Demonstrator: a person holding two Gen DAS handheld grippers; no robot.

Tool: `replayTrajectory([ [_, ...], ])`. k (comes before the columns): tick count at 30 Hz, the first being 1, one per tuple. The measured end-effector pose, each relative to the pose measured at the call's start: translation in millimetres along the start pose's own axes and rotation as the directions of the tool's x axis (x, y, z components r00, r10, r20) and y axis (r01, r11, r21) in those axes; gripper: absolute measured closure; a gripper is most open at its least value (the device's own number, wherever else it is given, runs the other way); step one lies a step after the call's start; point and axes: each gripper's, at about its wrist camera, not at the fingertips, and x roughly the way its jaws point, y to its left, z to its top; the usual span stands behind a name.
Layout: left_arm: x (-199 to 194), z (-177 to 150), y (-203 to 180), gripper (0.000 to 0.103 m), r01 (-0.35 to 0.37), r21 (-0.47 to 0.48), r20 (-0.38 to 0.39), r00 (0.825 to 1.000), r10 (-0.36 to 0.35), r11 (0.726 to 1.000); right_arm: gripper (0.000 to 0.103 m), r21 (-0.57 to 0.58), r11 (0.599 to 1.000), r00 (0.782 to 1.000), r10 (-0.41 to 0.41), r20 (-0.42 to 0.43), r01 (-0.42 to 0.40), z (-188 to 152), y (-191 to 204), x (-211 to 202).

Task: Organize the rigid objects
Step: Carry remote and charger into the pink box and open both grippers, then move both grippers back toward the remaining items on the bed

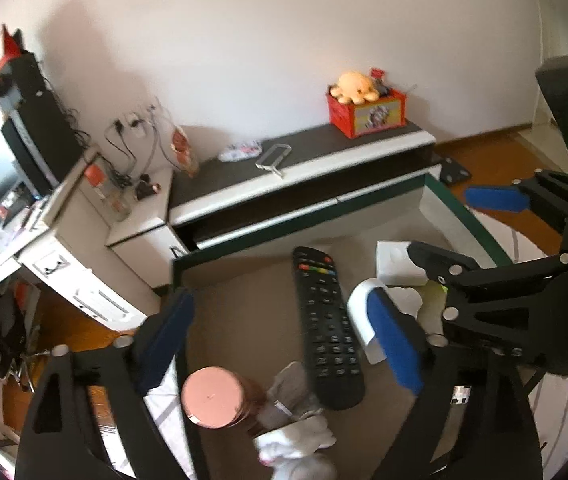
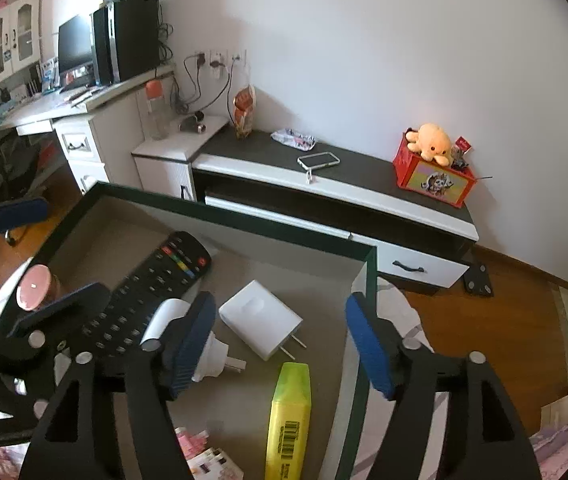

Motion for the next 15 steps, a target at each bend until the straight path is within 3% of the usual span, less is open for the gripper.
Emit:
replayTrajectory([
  [2, -14, -3, 5, 0.0, -0.033, -0.014, 0.022, 0.999, 0.033, 0.999, 0.023, 0.009, 1.0, 1.0, 0.002, 0.02, -0.003, -1, 1, -10],
  [8, -49, -19, 19, 0.0, -0.093, -0.046, 0.059, 0.994, 0.096, 0.995, 0.016, 0.029, 0.999, 0.995, 0.018, 0.094, -0.02, -12, 4, -54],
  [10, -65, -29, 22, 0.0, -0.095, -0.056, 0.08, 0.992, 0.099, 0.994, 0.011, 0.03, 0.999, 0.992, 0.017, 0.127, -0.021, -17, 6, -72],
  [15, -113, -57, 22, 0.0, -0.09, -0.093, 0.151, 0.983, 0.103, 0.992, 0.011, 0.037, 0.999, 0.981, 0.001, 0.196, -0.009, -39, 12, -117],
])
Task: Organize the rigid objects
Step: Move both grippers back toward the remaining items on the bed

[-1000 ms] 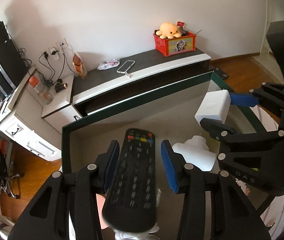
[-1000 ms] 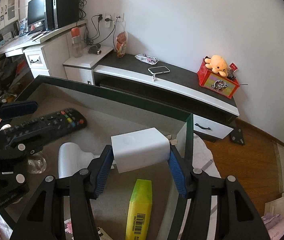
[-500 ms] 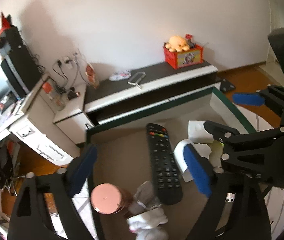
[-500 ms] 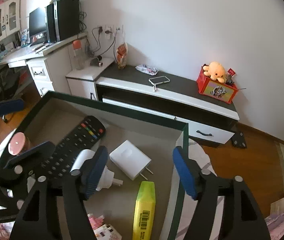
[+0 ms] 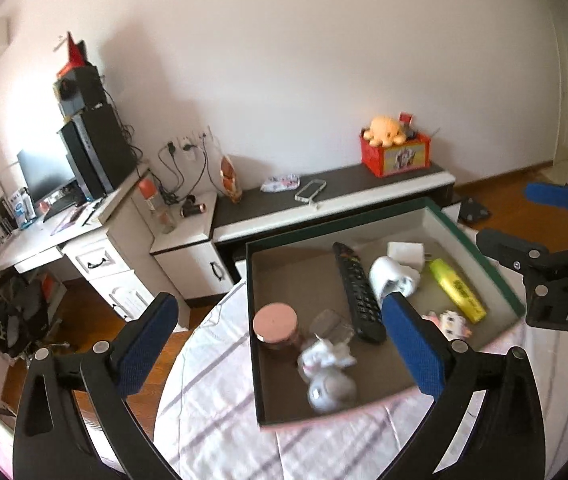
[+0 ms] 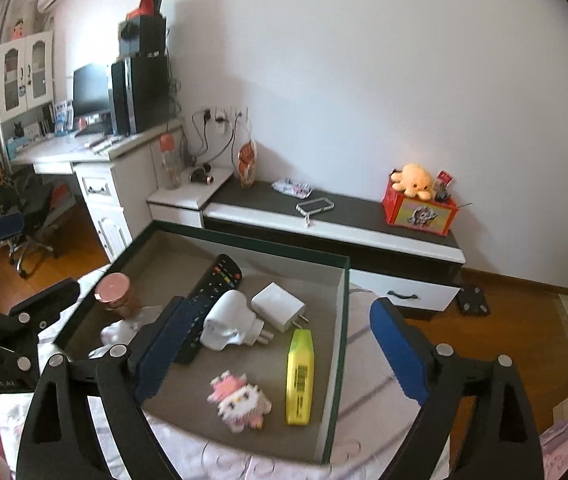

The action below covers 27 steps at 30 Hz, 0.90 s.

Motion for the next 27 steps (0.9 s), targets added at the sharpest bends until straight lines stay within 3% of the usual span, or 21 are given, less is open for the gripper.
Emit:
replayTrajectory([
  [6, -64, -30, 1, 0.0, -0.032, -0.04, 0.084, 0.996, 0.036, 0.999, 0.011, 0.011, 1.0, 0.994, -0.018, 0.112, 0.017, -26, 8, -69],
  [12, -121, -72, 7, 0.0, -0.016, -0.117, 0.138, 0.99, 0.032, 0.993, 0.011, 0.033, 0.995, 0.973, -0.103, 0.206, 0.098, -64, 18, -131],
  [20, -181, -133, 19, 0.0, -0.029, -0.217, 0.149, 0.987, 0.063, 0.976, 0.011, 0.131, 0.981, 0.952, -0.17, 0.253, 0.14, -110, 19, -192],
  [27, -209, -151, 25, 0.0, -0.023, -0.225, 0.167, 0.984, 0.062, 0.974, 0.011, 0.157, 0.976, 0.949, -0.185, 0.255, 0.148, -128, 23, -216],
])
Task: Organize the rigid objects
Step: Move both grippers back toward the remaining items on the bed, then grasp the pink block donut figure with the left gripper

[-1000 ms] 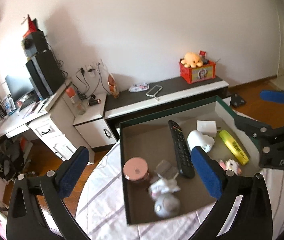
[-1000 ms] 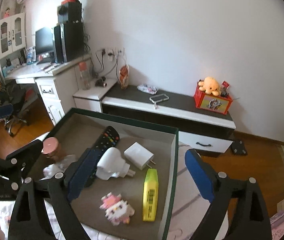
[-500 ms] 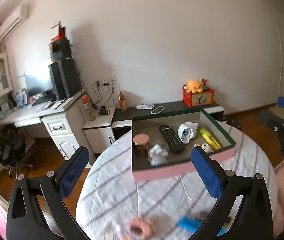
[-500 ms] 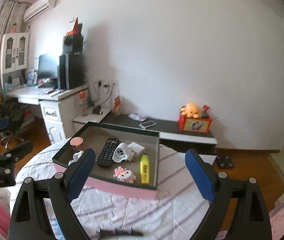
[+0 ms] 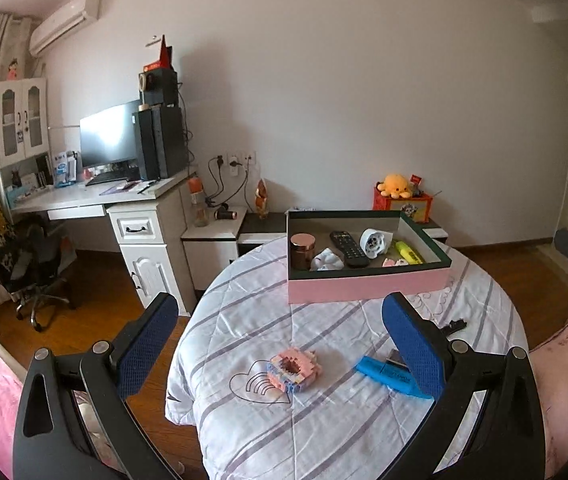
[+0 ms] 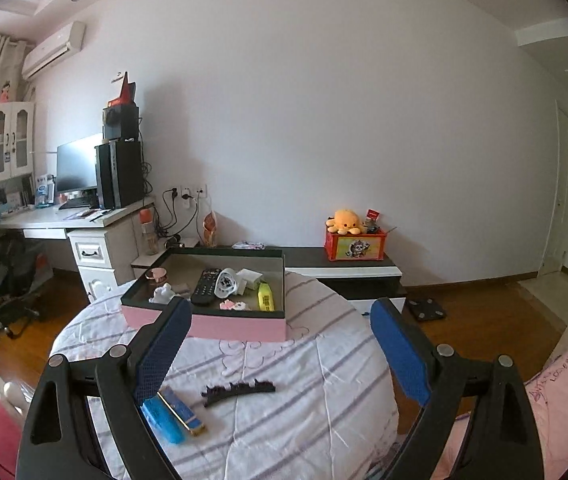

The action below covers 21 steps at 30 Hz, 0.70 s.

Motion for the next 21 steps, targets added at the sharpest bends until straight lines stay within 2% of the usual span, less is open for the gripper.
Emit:
replayTrajectory([
  [12, 0, -5, 11, 0.0, -0.022, -0.002, -0.029, 0.999, 0.022, 1.0, 0.01, -0.003, 1.0, 1.0, -0.006, -0.014, 0.006, -6, -1, -7],
  [21, 27, -20, 8, 0.0, -0.022, 0.039, -0.105, 0.994, 0.026, 0.999, 0.01, -0.006, 1.0, 0.995, 0.003, -0.095, -0.004, -22, 1, 19],
])
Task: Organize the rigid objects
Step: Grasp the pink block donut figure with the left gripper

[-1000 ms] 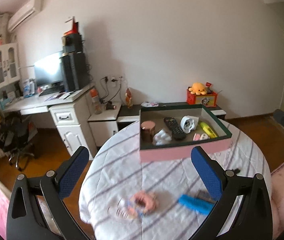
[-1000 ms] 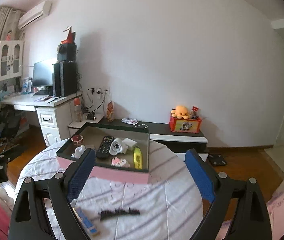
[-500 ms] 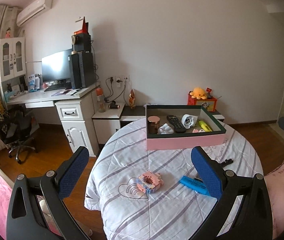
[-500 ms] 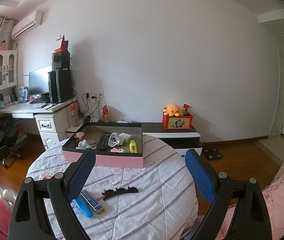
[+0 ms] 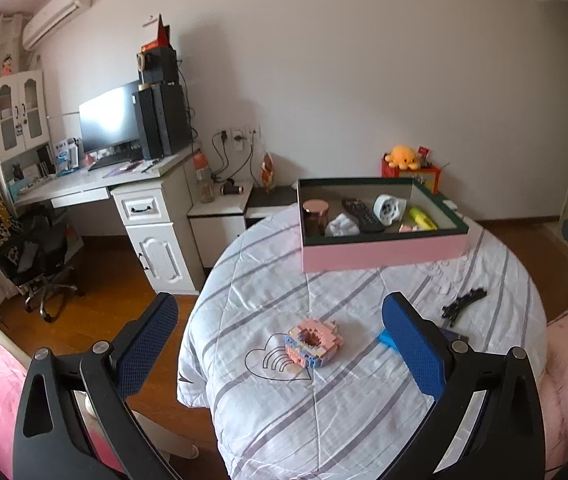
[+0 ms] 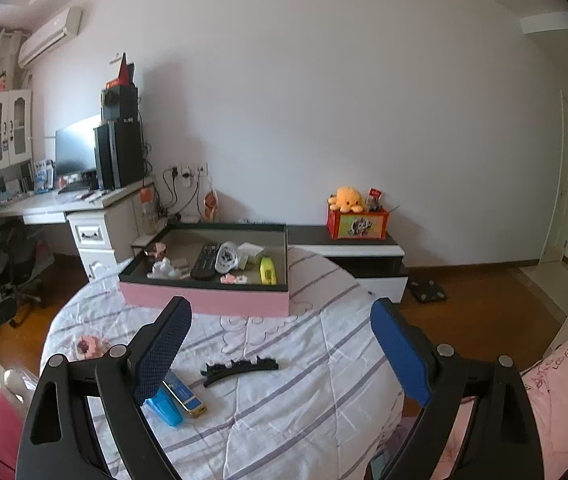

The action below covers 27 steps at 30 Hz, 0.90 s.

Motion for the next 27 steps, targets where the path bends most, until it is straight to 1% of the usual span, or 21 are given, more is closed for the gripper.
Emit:
replayTrajectory([
  [8, 30, -16, 3, 0.0, -0.012, 0.012, -0.086, 0.996, 0.013, 1.0, 0.01, -0.005, 1.0, 0.998, 0.002, -0.059, -0.003, -7, 4, 22],
  [12, 47, -27, 2, 0.0, -0.001, 0.037, -0.131, 0.991, 0.005, 0.999, 0.01, -0.002, 1.0, 0.996, 0.015, -0.085, -0.015, -8, 3, 36],
  [14, 62, -33, -2, 0.0, 0.017, 0.052, -0.171, 0.985, -0.007, 0.998, 0.01, -0.005, 1.0, 0.995, 0.015, -0.101, -0.016, -5, 0, 47],
  [16, 73, -39, -6, 0.0, 0.029, 0.06, -0.196, 0.981, -0.017, 0.998, 0.01, -0.009, 1.0, 0.993, -0.006, -0.116, 0.005, 1, -4, 58],
  [20, 102, -51, -17, 0.0, 0.056, 0.075, -0.261, 0.965, -0.034, 0.996, 0.01, 0.0, 1.0, 0.992, -0.022, -0.128, 0.022, 4, -13, 75],
  [25, 127, -54, -18, 0.0, 0.041, 0.072, -0.301, 0.953, -0.018, 0.997, 0.01, -0.006, 1.0, 0.987, -0.02, -0.157, 0.019, 7, -19, 101],
  [27, 136, -54, -18, 0.0, 0.048, 0.064, -0.308, 0.951, -0.026, 0.997, 0.01, -0.007, 1.0, 0.986, -0.008, -0.167, 0.007, 10, -21, 115],
])
